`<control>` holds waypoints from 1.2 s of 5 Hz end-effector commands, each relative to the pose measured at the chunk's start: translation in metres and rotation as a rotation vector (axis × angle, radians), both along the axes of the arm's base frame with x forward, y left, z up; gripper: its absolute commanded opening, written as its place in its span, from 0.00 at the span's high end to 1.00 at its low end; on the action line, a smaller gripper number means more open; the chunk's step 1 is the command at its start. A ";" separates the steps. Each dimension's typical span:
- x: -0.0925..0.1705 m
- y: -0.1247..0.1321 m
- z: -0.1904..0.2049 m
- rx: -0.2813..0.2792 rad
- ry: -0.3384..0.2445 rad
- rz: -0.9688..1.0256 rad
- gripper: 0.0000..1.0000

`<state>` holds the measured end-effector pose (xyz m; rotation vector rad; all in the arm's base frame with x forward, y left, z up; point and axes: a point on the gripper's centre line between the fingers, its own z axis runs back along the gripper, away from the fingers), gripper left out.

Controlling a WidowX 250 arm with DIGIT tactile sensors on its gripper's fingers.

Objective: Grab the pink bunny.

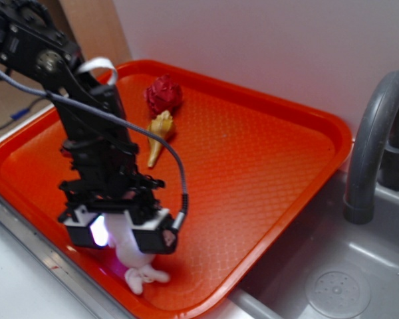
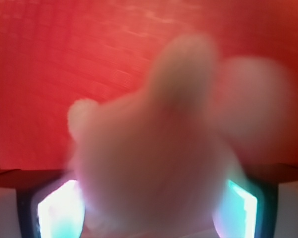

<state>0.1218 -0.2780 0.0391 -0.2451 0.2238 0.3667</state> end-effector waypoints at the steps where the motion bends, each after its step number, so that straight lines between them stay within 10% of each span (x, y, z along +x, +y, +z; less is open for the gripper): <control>1: 0.016 -0.021 -0.003 -0.044 -0.084 -0.023 0.00; 2: 0.015 -0.028 -0.005 -0.015 -0.101 -0.064 1.00; 4: 0.024 0.035 0.048 0.252 -0.251 -0.112 1.00; 6: 0.036 0.132 0.128 0.344 -0.438 -0.015 1.00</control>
